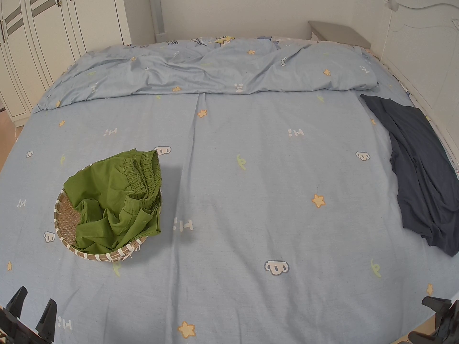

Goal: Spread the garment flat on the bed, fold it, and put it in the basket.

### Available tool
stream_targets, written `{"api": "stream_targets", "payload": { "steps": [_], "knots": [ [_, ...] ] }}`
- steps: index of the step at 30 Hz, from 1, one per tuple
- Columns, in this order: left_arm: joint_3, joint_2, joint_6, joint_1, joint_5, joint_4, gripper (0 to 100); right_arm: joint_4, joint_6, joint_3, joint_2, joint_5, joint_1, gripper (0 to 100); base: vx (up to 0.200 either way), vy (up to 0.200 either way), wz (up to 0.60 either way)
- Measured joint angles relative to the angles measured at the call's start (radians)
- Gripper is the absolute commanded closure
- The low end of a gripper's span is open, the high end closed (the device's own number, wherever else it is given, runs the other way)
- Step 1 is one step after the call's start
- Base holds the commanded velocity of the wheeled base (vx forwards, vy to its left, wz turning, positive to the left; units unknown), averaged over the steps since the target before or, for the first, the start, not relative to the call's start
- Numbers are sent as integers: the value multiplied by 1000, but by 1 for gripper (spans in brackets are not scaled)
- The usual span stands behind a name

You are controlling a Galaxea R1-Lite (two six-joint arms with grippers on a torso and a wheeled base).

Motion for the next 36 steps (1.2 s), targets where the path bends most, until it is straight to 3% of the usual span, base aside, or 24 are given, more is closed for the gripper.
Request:
{"api": "stream_targets", "payload": {
  "steps": [4, 8, 15, 18, 22, 25, 32, 36],
  "knots": [
    [23, -51, -31, 16, -73, -5, 0, 6, 23, 16, -42, 30, -4, 0, 0, 0, 0],
    [29, -74, 21, 22, -111, -6, 0, 10, 27, 20, -57, 44, 24, 0, 0, 0, 0],
    [41, -88, 76, 24, -46, -7, 0, 45, 29, 10, -54, 26, 156, 0, 0, 0, 0],
    [45, -90, 79, 24, -40, -7, 0, 44, 22, 8, -53, -56, 181, 0, 0, 0, 0],
    [46, -90, 88, 25, -42, -5, 0, 41, -13, 8, -51, -223, 189, 0, 0, 0, 0],
    [46, -90, 103, 26, -36, -5, 0, 43, -65, 9, -49, -297, 180, 0, 0, 0, 0],
    [60, -90, 128, 27, 40, -41, 0, 47, -152, 10, -42, -348, 67, 0, 0, 0, 0],
    [62, -90, 133, 27, 23, -45, 0, 47, -205, 12, -49, -350, 20, 0, 0, 0, 0]
  ]
}}
